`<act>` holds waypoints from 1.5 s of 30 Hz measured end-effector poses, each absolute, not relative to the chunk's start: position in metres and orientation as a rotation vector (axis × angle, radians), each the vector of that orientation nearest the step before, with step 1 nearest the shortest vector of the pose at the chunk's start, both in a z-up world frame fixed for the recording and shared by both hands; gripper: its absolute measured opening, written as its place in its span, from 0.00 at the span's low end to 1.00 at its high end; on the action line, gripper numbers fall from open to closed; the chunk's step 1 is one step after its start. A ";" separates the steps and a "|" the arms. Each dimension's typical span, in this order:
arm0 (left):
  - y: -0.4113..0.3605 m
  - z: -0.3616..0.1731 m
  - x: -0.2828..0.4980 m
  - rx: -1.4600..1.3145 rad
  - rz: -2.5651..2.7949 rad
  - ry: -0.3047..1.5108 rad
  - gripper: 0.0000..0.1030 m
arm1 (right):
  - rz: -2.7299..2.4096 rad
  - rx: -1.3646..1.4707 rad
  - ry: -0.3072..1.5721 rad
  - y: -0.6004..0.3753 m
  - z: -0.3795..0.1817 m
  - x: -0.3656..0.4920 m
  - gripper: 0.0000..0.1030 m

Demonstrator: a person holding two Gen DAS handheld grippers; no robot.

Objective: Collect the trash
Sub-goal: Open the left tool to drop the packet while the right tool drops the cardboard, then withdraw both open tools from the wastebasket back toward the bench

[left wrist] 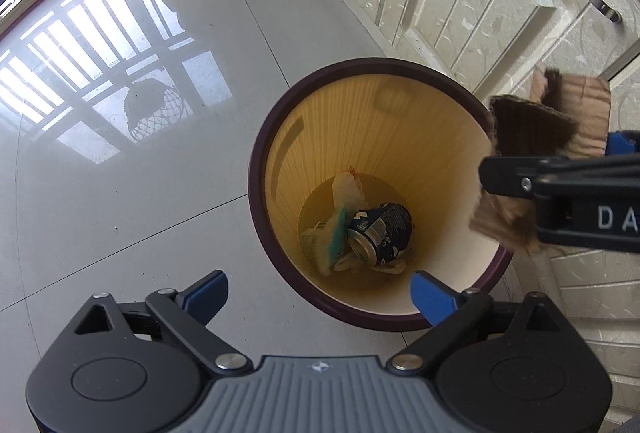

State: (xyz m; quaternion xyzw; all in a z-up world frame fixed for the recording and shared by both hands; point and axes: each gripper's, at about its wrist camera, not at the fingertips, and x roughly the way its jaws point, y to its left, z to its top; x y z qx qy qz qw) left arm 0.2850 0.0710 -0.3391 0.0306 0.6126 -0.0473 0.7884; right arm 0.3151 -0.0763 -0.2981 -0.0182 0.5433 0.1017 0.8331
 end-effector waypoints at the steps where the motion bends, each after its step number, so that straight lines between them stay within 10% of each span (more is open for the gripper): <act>1: 0.072 -0.338 0.284 0.067 -0.104 1.321 0.97 | 0.209 -0.038 1.153 -0.076 -0.299 0.316 0.91; 45: 0.110 -0.282 0.240 -0.054 -0.015 1.258 1.00 | 0.217 -0.099 1.165 -0.100 -0.261 0.262 1.00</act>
